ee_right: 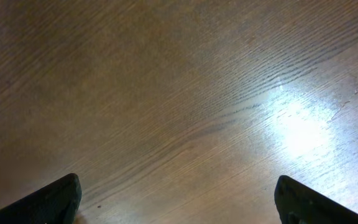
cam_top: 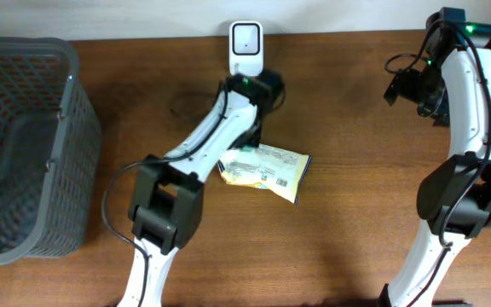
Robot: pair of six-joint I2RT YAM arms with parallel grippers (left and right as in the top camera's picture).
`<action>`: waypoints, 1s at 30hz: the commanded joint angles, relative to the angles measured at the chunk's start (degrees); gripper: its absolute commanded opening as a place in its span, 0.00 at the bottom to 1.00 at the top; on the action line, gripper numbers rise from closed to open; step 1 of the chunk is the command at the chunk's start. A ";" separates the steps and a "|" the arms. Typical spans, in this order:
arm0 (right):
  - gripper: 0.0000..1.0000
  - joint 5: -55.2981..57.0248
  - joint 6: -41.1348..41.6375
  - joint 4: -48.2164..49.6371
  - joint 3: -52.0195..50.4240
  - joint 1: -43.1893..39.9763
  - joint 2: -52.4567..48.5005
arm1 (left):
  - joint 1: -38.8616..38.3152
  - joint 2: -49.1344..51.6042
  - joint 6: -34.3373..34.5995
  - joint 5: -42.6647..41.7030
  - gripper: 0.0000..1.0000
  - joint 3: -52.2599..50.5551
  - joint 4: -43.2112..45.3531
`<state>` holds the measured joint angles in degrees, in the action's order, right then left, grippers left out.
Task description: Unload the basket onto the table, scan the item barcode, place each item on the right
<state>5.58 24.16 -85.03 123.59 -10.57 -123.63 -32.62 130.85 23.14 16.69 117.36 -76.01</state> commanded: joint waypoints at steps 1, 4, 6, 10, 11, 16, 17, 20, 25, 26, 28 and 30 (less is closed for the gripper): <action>0.99 0.90 0.07 -0.04 0.79 0.00 0.59 | -0.07 -0.50 -0.48 -14.36 0.00 5.14 -0.85; 0.98 0.90 0.07 -0.04 0.79 0.00 0.59 | 2.38 -0.33 -1.66 -13.81 0.90 0.90 -1.27; 0.99 0.90 0.07 -0.04 0.79 0.00 0.59 | 8.46 -0.35 -3.91 -15.41 0.99 0.76 -2.84; 0.99 0.90 0.07 -0.04 0.79 0.00 0.59 | 16.28 0.00 -16.83 -34.60 0.99 -3.10 -2.05; 0.99 0.90 0.07 -0.04 0.79 0.00 0.59 | 16.00 0.00 -16.81 -35.34 1.00 -5.38 -1.18; 0.99 0.90 0.07 -0.04 0.79 0.00 0.59 | 13.88 0.02 -16.79 -42.32 0.47 -20.28 15.30; 0.99 0.90 0.07 -0.04 0.79 0.00 0.59 | 13.88 0.02 -16.79 -41.20 0.31 -20.63 17.29; 0.99 0.90 0.09 -0.04 0.79 0.00 0.59 | 14.25 -0.11 -16.11 -27.26 0.00 -12.81 10.91; 0.99 0.90 0.07 -0.04 0.79 0.00 0.59 | 14.51 -0.15 -10.08 16.55 0.00 24.30 -9.90; 0.99 0.90 0.07 -0.04 0.79 0.00 0.59 | 14.51 -0.15 -9.79 21.11 0.00 29.14 -11.52; 0.99 0.90 0.07 -0.04 0.79 0.00 0.59 | 14.53 -0.13 -4.48 25.92 0.00 30.75 -13.00; 0.99 0.90 0.07 -0.04 0.79 0.00 0.59 | 14.56 1.44 5.25 29.79 0.00 30.64 -17.27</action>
<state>5.58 24.01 -85.12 123.59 -10.57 -123.63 -18.20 131.52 18.04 38.63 147.22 -90.45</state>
